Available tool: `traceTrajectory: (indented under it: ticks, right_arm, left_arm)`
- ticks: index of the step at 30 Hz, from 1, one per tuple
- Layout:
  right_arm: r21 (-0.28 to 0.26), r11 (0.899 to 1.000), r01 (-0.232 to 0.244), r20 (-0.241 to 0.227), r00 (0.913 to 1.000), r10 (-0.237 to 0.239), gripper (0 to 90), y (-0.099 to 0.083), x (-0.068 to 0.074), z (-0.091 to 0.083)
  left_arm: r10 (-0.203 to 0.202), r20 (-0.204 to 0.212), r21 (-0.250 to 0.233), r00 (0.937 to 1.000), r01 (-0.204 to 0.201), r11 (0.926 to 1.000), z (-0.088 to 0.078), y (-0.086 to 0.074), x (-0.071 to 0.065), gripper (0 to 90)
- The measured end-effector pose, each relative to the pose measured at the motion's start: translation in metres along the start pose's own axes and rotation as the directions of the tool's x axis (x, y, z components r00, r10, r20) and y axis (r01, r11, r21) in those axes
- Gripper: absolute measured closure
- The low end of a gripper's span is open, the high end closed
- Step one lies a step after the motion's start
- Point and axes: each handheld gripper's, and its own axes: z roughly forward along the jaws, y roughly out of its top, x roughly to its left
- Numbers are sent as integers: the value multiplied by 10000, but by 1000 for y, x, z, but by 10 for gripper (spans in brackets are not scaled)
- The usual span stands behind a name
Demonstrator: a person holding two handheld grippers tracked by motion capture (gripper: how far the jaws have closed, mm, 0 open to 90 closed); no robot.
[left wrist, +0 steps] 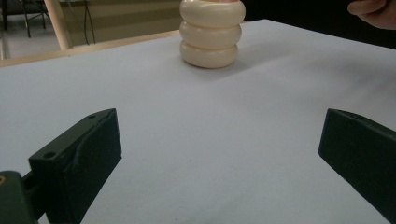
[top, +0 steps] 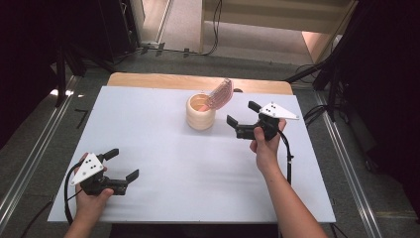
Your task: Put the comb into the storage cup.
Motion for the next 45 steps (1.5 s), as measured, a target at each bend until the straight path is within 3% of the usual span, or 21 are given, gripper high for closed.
traceTrajectory:
  ticks: [10, 45]
  right_arm:
    - [-66, 9996, 269, 88, 9996, -269, 0, -10, 3, -18]
    - [-106, 9999, -117, 699, 9975, 124, 0, -54, -20, -86]
  left_arm:
    - [27, -10, 25, 10000, -27, 10000, 0, 0, 0, 0]
    - [91, -38, 69, 10000, -91, 9999, 1, 0, -1, 0]
